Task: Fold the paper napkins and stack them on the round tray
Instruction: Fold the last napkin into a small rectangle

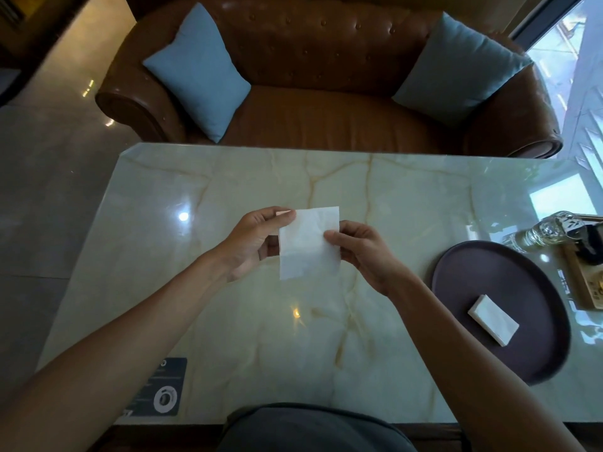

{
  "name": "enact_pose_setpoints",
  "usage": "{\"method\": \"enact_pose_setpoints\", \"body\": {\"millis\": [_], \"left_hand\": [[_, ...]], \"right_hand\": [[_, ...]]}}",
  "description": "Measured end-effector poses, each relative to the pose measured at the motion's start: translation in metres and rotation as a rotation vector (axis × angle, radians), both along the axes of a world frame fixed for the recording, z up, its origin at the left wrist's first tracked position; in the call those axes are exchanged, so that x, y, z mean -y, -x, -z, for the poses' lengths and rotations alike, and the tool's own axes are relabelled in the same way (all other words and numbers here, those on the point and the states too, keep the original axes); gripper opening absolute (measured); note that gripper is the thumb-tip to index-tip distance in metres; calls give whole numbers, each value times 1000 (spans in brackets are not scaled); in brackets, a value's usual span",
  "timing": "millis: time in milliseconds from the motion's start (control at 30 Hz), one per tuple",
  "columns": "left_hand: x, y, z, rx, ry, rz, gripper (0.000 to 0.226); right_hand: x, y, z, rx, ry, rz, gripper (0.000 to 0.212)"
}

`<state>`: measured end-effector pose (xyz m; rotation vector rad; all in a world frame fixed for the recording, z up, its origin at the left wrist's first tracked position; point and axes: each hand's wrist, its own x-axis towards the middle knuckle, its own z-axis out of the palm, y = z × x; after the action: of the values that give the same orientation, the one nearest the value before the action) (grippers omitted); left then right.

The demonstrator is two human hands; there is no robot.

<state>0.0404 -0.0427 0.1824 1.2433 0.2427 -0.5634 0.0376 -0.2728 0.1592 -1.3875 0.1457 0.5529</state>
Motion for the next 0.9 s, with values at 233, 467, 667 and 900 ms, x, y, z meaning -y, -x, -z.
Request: {"method": "enact_pose_setpoints", "body": {"millis": [233, 467, 667, 900], "left_hand": [[-1, 15, 18, -26, -49, 73, 39], [-3, 11, 19, -39, -57, 44, 24], [-9, 12, 21, -177, 145, 68, 29], [-7, 8, 17, -147, 39, 80, 23]], "right_hand": [[-1, -1, -1, -18, 8, 43, 18], [0, -1, 0, 73, 52, 30, 21], [1, -1, -4, 56, 36, 43, 36], [3, 0, -1, -1, 53, 22, 38]]}}
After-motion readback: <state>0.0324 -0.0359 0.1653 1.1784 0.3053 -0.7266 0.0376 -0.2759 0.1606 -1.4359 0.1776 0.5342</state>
